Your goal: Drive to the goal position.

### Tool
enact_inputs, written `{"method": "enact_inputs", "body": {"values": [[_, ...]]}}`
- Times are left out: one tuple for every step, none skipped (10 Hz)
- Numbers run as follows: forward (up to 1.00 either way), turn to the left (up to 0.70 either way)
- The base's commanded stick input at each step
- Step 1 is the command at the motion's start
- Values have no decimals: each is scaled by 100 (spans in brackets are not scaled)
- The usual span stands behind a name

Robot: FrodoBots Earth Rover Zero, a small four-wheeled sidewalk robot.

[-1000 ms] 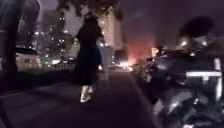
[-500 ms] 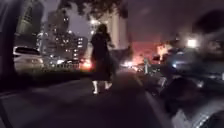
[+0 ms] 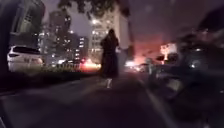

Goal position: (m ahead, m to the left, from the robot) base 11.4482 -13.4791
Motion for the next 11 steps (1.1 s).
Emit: {"method": "enact_inputs", "body": {"values": [[45, 0], [45, -1], [45, -15], [45, -20], [45, -20], [45, -21], [45, -20], [45, -22], [45, -5], [45, 0], [45, 0]]}}
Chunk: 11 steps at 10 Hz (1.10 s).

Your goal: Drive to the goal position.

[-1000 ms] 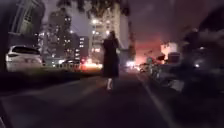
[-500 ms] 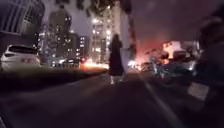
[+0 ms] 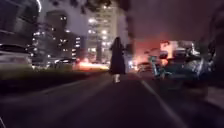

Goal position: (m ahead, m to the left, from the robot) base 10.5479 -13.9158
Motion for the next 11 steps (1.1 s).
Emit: {"method": "enact_inputs", "body": {"values": [[45, 0], [45, 0], [45, 0], [45, 0], [45, 0], [45, 0], [45, 0], [45, 0], [45, 0], [45, 0], [45, 0]]}}
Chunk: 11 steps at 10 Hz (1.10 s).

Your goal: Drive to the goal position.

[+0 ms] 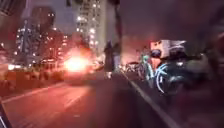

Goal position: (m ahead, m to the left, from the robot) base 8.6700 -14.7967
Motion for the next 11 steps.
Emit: {"method": "enact_inputs", "body": {"values": [[45, 0], [45, 0], [45, 0], [45, -7], [45, -17], [45, -20], [45, -20], [45, -7], [45, -1], [45, 0], [45, 0]]}}
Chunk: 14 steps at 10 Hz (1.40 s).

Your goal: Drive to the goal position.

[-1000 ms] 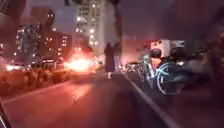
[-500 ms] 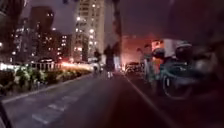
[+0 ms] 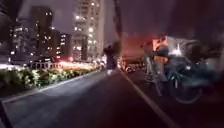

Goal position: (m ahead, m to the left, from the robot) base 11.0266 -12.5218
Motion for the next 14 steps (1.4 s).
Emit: {"method": "enact_inputs", "body": {"values": [[45, 0], [45, 0], [45, 0], [45, 0], [45, 0], [45, 0], [45, 0], [45, 0], [45, 0], [45, 0], [45, 0], [45, 0], [45, 0], [45, 0]]}}
